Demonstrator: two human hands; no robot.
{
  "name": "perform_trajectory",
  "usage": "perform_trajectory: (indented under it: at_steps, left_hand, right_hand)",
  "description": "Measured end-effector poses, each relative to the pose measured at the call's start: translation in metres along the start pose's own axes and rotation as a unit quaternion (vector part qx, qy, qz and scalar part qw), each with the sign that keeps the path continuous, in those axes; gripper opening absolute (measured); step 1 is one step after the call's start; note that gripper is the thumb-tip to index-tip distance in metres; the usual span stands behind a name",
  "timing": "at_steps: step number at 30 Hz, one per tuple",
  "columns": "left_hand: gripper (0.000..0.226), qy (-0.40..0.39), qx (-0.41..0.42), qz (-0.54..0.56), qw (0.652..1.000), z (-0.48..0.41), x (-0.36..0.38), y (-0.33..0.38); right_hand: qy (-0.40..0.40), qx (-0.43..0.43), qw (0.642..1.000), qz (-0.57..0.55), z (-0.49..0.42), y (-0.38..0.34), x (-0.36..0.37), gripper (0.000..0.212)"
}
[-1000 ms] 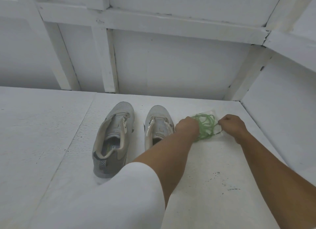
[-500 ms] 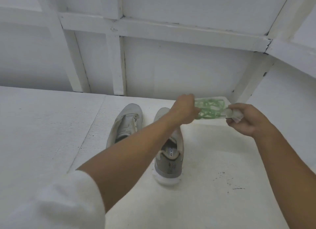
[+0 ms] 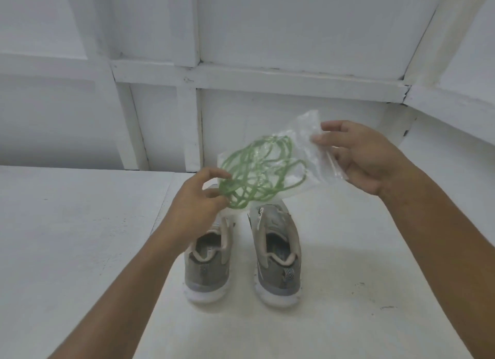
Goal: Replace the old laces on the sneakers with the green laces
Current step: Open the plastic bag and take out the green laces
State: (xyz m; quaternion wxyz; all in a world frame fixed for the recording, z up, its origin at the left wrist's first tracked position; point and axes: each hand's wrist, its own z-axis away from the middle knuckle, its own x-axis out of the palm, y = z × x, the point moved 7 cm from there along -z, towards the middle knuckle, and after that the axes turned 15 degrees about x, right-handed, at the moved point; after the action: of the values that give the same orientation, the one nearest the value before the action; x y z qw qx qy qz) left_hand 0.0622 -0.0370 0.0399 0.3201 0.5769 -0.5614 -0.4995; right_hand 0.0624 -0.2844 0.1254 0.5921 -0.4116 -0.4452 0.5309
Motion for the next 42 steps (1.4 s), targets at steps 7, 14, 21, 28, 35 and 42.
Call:
perform_trajectory:
  at_steps: [7,14,21,28,35,42]
  left_hand:
    - [0.011,0.056,0.080,-0.055,0.994,-0.009,-0.028,0.048]
    - [0.037,-0.083,0.118,-0.080,0.986,-0.002,0.002,0.086]
    - [0.035,-0.078,0.106,-0.117,0.984,-0.001,0.009,0.077]
    - [0.034,-0.156,0.129,-0.093,0.975,-0.003,0.012,0.080]
    - [0.030,-0.184,0.118,-0.051,0.975,-0.004,0.014,0.076]
    - [0.030,-0.146,0.087,-0.055,0.984,-0.008,0.010,0.074]
  right_hand:
    - [-0.138,0.028,0.990,0.022,0.015,0.007,0.088,0.026]
    - [-0.134,0.030,0.989,0.049,0.022,0.014,0.099,0.011]
    - [-0.092,0.017,0.990,0.107,0.028,0.015,0.096,0.006]
    - [-0.081,0.002,0.984,0.160,0.034,0.008,0.097,0.006]
    - [-0.063,-0.001,0.968,0.241,0.036,0.008,0.098,0.012]
    - [0.032,-0.017,0.934,0.356,0.031,0.005,0.085,0.017]
